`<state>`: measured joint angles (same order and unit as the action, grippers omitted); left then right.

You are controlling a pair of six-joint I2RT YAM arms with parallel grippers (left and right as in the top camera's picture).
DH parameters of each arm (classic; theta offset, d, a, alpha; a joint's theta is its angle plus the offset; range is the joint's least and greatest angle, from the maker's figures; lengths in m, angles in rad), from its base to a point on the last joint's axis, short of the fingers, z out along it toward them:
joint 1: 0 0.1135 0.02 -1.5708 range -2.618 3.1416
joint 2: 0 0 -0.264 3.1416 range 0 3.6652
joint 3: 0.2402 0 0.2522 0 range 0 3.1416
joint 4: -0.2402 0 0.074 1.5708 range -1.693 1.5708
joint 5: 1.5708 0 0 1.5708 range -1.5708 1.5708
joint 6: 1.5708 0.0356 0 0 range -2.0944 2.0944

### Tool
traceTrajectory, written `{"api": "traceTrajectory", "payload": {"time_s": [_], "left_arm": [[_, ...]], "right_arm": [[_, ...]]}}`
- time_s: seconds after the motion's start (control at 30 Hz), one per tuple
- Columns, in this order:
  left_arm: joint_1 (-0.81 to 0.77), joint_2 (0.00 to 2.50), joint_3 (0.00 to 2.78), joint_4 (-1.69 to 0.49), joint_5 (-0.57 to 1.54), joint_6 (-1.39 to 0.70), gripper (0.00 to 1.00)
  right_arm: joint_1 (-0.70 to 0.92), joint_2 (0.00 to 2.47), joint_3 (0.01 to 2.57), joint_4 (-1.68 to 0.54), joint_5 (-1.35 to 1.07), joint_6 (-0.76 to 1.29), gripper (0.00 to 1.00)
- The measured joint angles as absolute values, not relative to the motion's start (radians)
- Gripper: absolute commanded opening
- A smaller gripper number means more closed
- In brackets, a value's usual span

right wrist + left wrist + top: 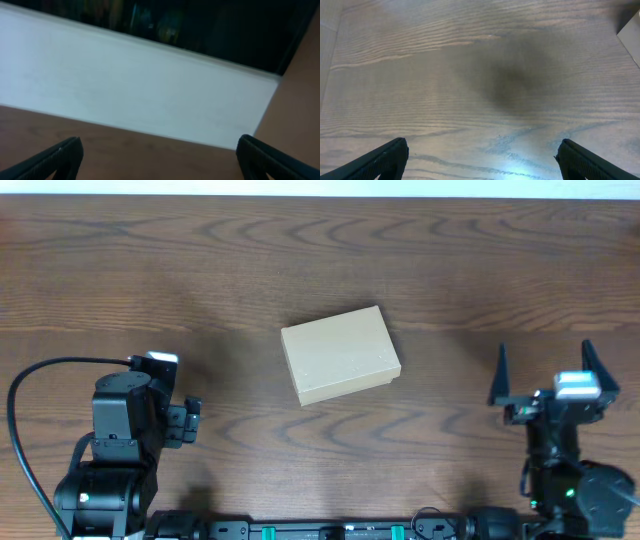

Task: Pack container

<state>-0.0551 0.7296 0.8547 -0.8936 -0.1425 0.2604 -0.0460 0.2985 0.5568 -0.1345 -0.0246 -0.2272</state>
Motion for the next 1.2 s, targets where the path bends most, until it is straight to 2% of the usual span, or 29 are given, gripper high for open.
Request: {"api": "traceTrajectory", "payload": {"time_s": [0.3, 0.7, 0.93, 1.2], "left_arm": [[-0.055, 0.73, 0.855, -0.894, -0.142, 0.26, 0.95], [-0.055, 0.73, 0.855, -0.894, -0.142, 0.26, 0.95], [-0.055, 0.73, 0.855, -0.894, -0.142, 0.26, 0.95], [-0.055, 0.73, 0.855, -0.894, -0.142, 0.26, 0.95]], "right_arm": [[-0.018, 0.135, 0.274, -0.047, 0.001, -0.182, 0.99], [-0.018, 0.079, 0.133, -0.094, 0.006, -0.13, 0.99], [-0.018, 0.027, 0.022, -0.043, 0.008, -0.088, 0.99], [-0.017, 0.021, 0.009, -0.073, 0.008, -0.076, 0.99]]}}
